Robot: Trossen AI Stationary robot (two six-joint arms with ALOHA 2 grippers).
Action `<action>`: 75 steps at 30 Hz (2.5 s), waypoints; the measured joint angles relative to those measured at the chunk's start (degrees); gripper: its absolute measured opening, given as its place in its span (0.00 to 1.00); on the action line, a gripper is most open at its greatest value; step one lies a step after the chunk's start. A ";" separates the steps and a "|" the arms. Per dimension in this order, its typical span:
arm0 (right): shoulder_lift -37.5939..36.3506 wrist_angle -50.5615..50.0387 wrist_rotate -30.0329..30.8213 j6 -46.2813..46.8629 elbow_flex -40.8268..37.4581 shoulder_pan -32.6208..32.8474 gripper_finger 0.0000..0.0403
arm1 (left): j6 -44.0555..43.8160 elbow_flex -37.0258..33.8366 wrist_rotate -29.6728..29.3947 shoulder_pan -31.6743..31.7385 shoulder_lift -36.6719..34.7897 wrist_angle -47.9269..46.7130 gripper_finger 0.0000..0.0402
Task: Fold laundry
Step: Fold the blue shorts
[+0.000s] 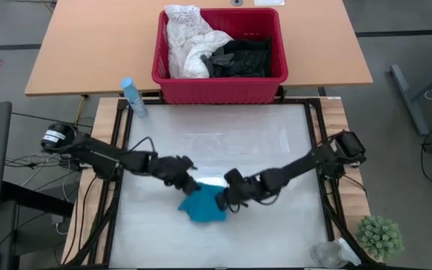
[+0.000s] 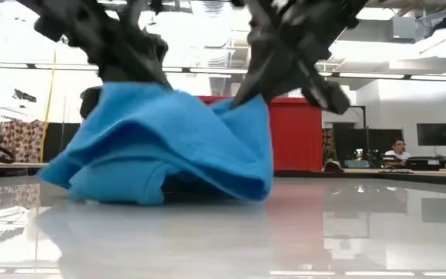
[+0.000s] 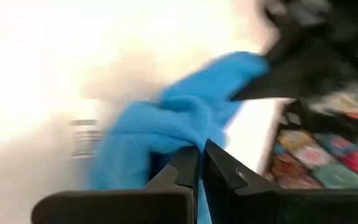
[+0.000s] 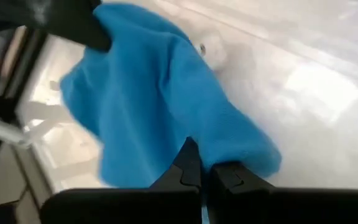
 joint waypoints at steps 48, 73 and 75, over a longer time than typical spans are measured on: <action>2.12 19.14 3.93 -73.54 0.71 -9.98 0.61 | -6.66 -8.52 32.95 49.46 -0.70 45.91 0.49; 18.09 1.21 10.94 -75.26 23.97 -11.76 0.61 | 9.53 -8.46 34.80 51.66 -25.77 9.35 0.49; 18.10 0.74 10.86 -75.16 23.93 -12.33 0.61 | 10.54 -8.46 34.28 51.64 -27.29 7.29 0.49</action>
